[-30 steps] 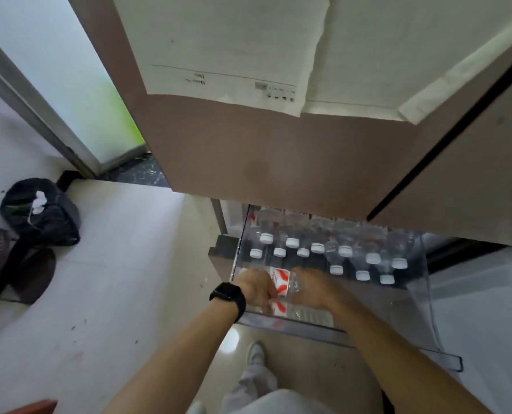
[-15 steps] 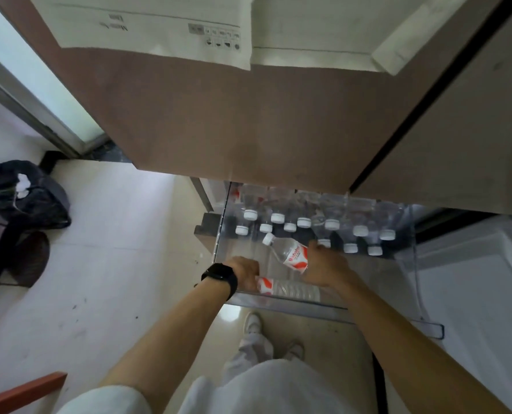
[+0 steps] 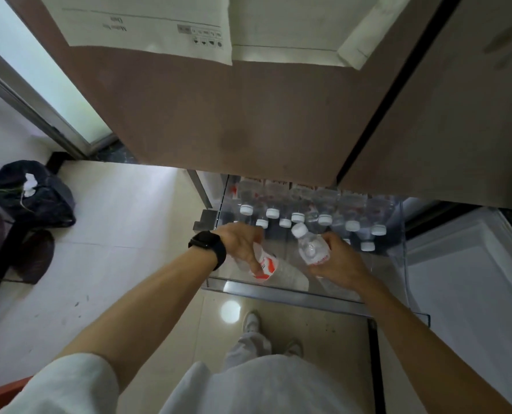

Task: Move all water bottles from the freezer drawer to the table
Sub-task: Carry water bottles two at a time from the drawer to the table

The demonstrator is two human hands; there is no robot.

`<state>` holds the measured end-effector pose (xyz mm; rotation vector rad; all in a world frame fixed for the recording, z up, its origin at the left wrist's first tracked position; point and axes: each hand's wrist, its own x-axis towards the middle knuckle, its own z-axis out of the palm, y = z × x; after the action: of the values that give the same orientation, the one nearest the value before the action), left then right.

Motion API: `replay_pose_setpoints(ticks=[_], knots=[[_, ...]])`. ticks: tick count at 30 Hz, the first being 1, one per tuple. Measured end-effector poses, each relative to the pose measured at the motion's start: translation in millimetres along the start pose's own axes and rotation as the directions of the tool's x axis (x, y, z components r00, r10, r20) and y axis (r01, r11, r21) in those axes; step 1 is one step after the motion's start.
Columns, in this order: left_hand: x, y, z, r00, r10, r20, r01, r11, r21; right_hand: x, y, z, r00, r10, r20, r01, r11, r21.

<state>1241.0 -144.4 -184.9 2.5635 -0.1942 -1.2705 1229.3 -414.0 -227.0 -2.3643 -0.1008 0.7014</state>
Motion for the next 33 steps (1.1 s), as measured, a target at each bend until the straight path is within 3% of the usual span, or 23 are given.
replay_pose_setpoints(ticks=[2,4,8,11,15,17,19,22,28,33], knots=[[-9.7,5.8,-11.1,0.998,0.017,-0.053,-0.019,0.999,-0.038,-11.7,6.2,-10.2,0.997,-0.039,-0.062,0.043,0.996,0.072],[-17.9,15.0,-21.1,0.984,0.061,-0.170,-0.055,0.998,0.035,-22.6,13.6,-20.6,0.990,-0.040,-0.137,0.054,0.993,0.103],[-26.4,42.8,-27.7,0.892,0.239,-0.383,-0.152,0.958,0.244,-41.7,20.0,-33.5,0.955,-0.014,-0.295,0.067,0.983,0.171],[-29.4,58.2,-15.4,0.835,0.313,-0.453,-0.246,0.948,0.202,-50.0,18.0,-31.1,0.931,-0.037,-0.362,0.122,0.969,0.213],[-25.5,53.3,8.6,0.828,0.171,-0.534,-0.317,0.929,-0.193,-55.5,22.2,-25.3,0.911,-0.016,-0.411,0.141,0.951,0.277],[-21.6,50.9,19.8,0.837,0.089,-0.540,-0.362,0.829,-0.425,-58.1,25.1,-23.8,0.912,-0.013,-0.409,0.154,0.936,0.315],[-18.1,50.8,27.3,0.830,0.051,-0.556,-0.406,0.738,-0.539,-59.1,26.7,-21.2,0.915,-0.007,-0.403,0.152,0.933,0.328],[-12.7,51.6,35.1,0.807,0.030,-0.590,-0.435,0.706,-0.559,-58.6,25.7,-18.8,0.916,0.021,-0.400,0.129,0.930,0.345],[-3.7,56.5,49.7,0.767,-0.025,-0.641,-0.393,0.771,-0.501,-54.7,29.6,-17.0,0.918,0.075,-0.388,0.069,0.936,0.345],[-2.9,56.2,57.9,0.728,-0.167,-0.665,-0.313,0.783,-0.538,-49.5,36.6,-14.2,0.912,0.086,-0.401,0.046,0.951,0.307]])
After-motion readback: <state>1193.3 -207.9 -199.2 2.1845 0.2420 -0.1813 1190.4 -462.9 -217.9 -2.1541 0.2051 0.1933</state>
